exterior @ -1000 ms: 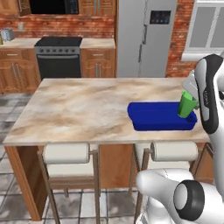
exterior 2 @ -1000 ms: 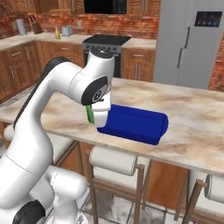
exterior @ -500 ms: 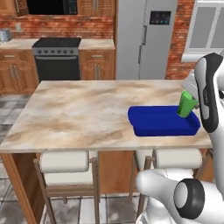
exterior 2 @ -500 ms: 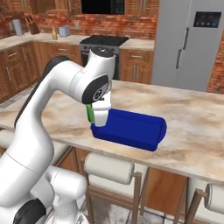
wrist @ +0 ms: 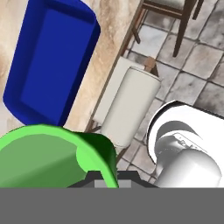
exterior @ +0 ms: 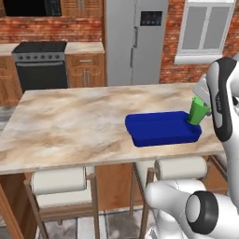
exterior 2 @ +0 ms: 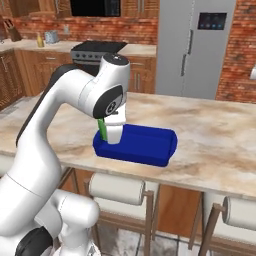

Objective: There is a tray on the dining counter. Grab the cup, mug, and pitcher and place them on the tray. The pitcher may be placed next to the tray if it cannot fit the tray.

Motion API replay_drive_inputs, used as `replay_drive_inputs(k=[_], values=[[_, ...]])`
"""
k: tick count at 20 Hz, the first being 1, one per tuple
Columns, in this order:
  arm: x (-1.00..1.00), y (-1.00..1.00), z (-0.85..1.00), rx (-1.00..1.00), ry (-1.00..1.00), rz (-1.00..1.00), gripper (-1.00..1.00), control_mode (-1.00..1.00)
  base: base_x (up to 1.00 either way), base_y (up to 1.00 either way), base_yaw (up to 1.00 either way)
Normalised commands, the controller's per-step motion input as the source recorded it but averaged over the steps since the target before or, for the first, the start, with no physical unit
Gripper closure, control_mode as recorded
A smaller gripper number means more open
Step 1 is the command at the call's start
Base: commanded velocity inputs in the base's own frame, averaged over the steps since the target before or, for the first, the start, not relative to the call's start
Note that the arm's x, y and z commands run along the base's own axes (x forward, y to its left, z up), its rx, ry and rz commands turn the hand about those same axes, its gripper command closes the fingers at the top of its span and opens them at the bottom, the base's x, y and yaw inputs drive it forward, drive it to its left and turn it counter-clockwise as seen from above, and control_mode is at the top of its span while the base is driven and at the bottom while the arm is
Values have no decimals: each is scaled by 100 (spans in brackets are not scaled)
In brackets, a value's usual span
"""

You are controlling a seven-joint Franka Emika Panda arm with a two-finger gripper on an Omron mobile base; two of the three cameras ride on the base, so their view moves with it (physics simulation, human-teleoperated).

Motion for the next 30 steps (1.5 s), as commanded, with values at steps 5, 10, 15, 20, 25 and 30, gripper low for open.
replay_drive_inputs(k=[5,10,15,20,25,30], values=[[0,0,0,0,0,0,100,100,27,0,-17],[0,0,0,0,0,0,100,100,28,0,-15],[0,0,0,0,0,0,100,100,45,0,-7],[0,0,0,0,0,0,100,100,57,0,-1],[0,0,0,0,0,0,100,100,24,0,0],[0,0,0,0,0,0,100,-100,0,0,0]])
